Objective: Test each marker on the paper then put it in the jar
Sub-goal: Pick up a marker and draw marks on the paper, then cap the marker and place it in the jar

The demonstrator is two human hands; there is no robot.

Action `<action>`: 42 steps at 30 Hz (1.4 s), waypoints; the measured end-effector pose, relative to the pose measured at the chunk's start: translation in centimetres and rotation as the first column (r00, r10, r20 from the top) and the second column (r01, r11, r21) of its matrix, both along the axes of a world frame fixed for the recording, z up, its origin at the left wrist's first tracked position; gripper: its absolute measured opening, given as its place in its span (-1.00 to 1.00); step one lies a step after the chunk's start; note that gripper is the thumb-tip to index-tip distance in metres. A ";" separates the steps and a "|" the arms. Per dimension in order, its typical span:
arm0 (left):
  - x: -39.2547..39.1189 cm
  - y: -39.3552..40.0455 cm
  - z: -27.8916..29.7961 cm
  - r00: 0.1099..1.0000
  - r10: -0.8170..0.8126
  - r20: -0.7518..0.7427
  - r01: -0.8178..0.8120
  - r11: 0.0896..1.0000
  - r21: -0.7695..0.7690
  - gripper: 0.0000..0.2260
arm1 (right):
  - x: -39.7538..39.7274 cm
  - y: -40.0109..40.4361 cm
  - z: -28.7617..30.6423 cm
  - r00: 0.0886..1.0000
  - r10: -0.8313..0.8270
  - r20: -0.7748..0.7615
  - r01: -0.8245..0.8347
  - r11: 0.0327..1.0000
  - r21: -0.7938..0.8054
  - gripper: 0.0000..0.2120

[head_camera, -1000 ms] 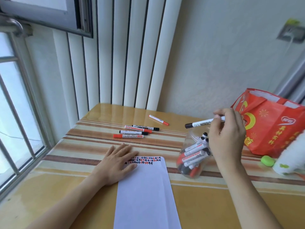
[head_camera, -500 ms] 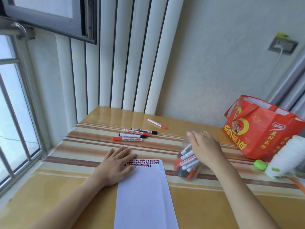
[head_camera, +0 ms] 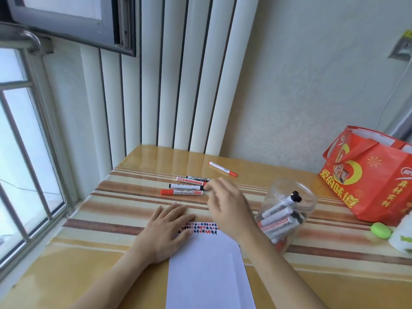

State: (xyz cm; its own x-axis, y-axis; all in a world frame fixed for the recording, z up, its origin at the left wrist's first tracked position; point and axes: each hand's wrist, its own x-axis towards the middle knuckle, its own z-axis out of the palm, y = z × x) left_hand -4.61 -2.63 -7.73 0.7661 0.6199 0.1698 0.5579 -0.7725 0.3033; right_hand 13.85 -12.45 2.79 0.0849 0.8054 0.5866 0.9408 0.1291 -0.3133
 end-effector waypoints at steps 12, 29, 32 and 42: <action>0.0 0.0 0.2 0.996 -0.038 0.081 0.034 0.998 0.056 -0.56 | 1.5 11.0 -9.2 0.984 -0.131 0.123 0.152 0.972 -0.182 -0.85; -0.1 -0.3 0.5 0.939 -0.074 0.335 0.008 0.981 0.194 -0.77 | 0.4 -2.5 -7.4 0.994 0.037 0.100 -0.015 0.977 -0.214 -0.97; -0.2 -0.8 0.8 0.940 -0.172 0.294 0.110 0.970 0.215 -0.78 | -0.6 -3.0 -8.3 0.986 0.011 0.167 0.019 0.983 -0.182 -0.86; -0.1 -1.3 1.0 0.948 -0.243 0.205 0.174 0.936 0.305 -0.75 | -2.0 -3.4 -8.8 0.975 0.029 0.221 -0.007 0.995 -0.101 -0.77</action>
